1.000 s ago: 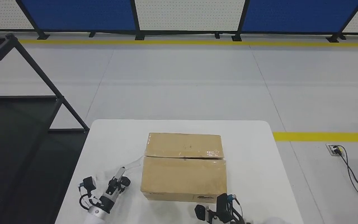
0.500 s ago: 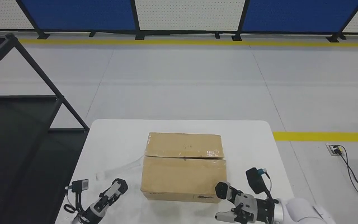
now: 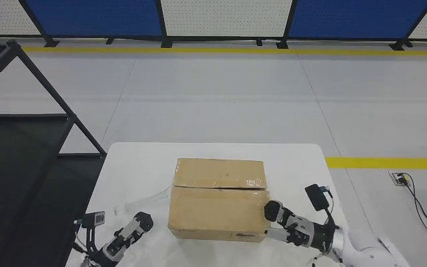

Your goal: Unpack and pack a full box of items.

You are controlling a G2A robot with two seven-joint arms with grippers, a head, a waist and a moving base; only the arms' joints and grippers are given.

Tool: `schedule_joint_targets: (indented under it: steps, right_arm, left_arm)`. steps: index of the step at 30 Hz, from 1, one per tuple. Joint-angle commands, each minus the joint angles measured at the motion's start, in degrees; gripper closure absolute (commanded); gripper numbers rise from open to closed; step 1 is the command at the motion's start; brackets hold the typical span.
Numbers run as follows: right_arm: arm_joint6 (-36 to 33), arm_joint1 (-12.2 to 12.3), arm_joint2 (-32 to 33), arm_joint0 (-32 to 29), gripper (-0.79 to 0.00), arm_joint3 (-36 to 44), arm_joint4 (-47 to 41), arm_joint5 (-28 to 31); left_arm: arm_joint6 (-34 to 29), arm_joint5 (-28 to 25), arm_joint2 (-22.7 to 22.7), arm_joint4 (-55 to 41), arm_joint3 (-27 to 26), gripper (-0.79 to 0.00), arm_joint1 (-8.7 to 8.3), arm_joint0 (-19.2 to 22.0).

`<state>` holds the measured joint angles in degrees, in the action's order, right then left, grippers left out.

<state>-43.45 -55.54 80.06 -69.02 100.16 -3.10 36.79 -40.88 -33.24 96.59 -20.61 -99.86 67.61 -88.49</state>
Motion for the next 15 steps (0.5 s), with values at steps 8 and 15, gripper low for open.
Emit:
schedule_joint_targets:
  steps: [8,15]
  right_arm:
    - [-7.4,-0.1,-1.9,10.1,-0.785,-13.0,-7.0,-3.4]
    - [-10.7,-1.1,-7.2,16.4,-0.785,-21.5,-9.6,-3.3]
  left_arm:
    - [-7.7,4.2,0.7,-12.4,0.3,-0.785,-0.63,1.9]
    - [-9.2,5.1,0.9,-16.0,0.8,-0.785,-0.71,2.0]
